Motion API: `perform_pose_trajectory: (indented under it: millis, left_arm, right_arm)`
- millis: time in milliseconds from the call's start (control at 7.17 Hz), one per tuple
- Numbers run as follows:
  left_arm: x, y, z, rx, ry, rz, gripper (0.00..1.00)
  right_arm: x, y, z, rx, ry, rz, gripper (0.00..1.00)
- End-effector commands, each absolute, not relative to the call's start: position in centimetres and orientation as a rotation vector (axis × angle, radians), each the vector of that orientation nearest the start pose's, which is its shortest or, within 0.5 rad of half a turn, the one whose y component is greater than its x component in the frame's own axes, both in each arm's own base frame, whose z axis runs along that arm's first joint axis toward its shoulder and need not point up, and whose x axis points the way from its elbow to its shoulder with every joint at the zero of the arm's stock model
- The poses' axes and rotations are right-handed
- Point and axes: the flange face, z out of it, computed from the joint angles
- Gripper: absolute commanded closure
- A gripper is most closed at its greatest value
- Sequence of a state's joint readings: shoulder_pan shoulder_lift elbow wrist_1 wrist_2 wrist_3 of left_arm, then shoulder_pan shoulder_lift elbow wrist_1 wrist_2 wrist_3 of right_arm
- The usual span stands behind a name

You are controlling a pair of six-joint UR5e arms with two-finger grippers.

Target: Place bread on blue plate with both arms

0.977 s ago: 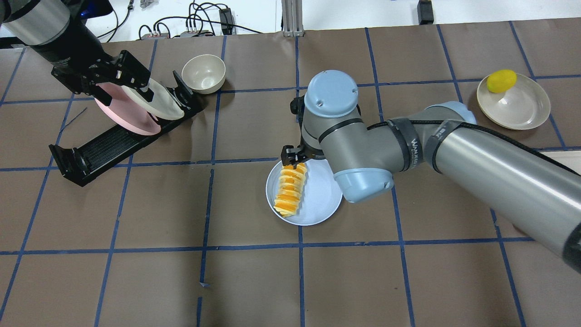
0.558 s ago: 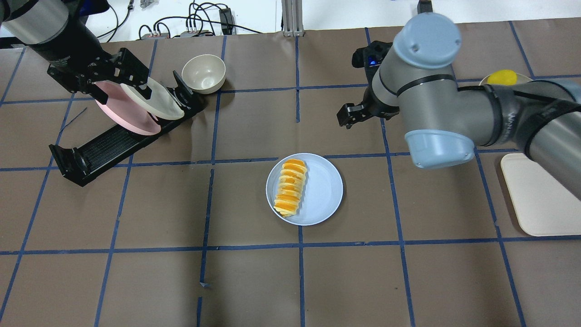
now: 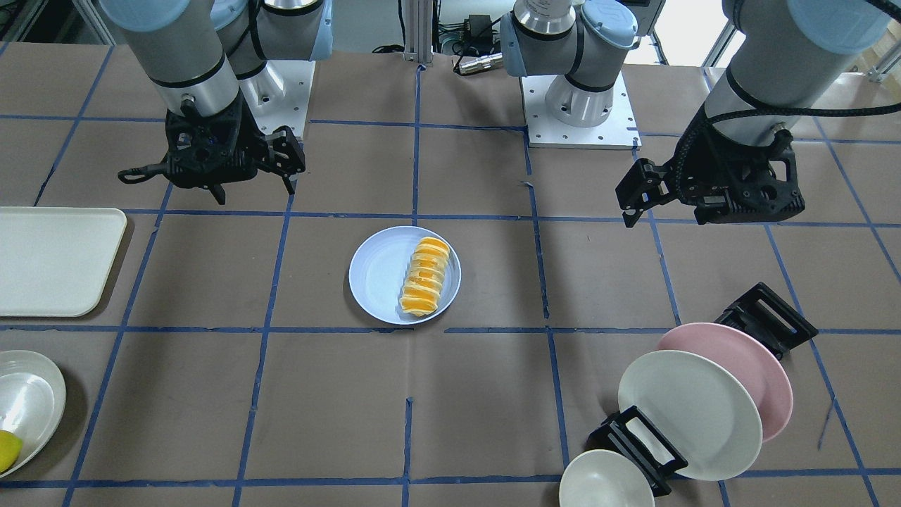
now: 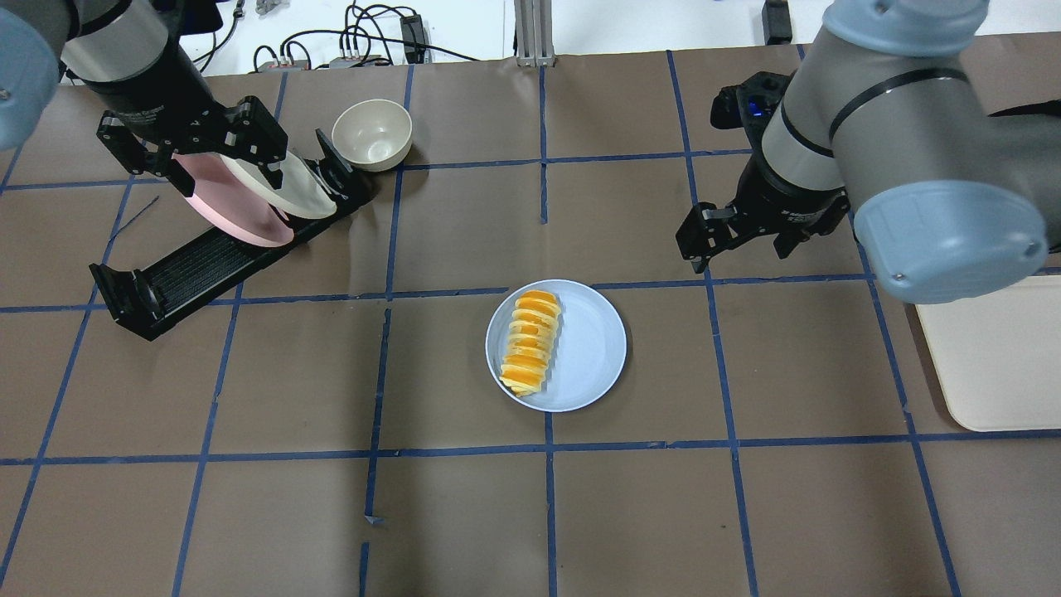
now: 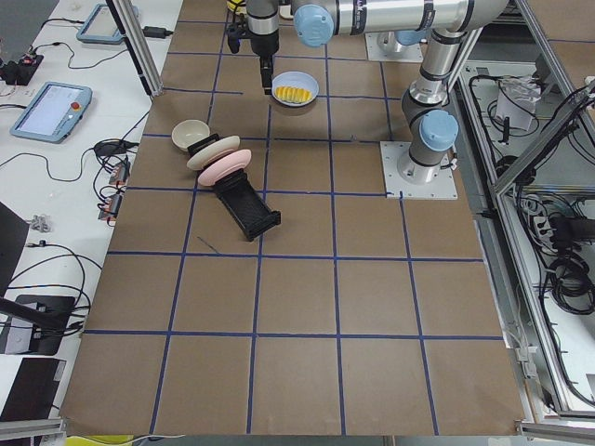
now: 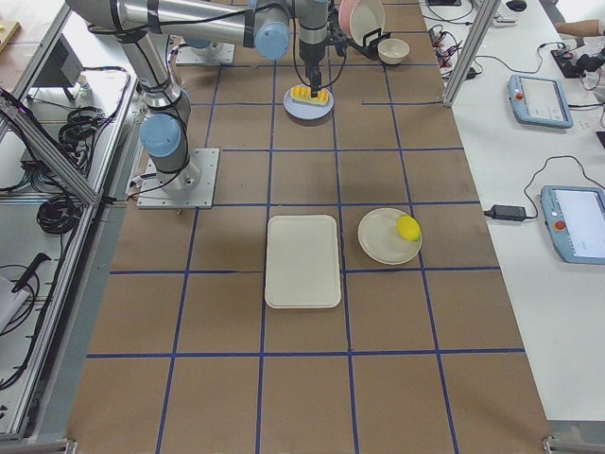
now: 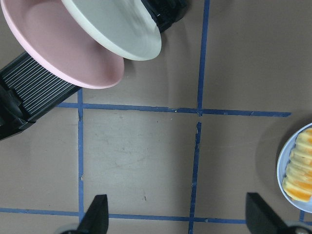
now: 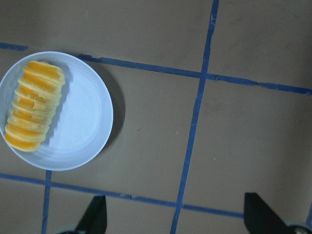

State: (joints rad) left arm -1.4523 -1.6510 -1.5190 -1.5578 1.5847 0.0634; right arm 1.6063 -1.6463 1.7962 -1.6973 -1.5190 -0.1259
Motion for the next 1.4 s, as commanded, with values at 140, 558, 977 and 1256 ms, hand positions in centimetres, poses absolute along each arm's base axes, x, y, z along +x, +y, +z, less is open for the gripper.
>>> perform_pose_trajectory:
  millis: [140,558,977,1256]
  left_arm:
    - [-6.95,-53.91,47.50,-0.079,3.131,-0.025,0.00]
    - [-6.98,-53.82,47.36,-0.079,3.133,-0.021,0.00]
    - [-6.71,-53.85,47.36,-0.079,3.132,-0.020,0.00]
    - [-6.48,-54.18,47.27,-0.086,3.128,-0.020,0.00]
  right_arm:
    - [15.26,-43.63,46.83,-0.232,3.072,0.160,0.00]
    - [15.33,-43.55,46.83,-0.232,3.072,0.160,0.00]
    - [15.40,-43.64,46.76,-0.232,3.073,0.153,0.00]
    - [15.40,-43.64,46.76,-0.232,3.073,0.153,0.00]
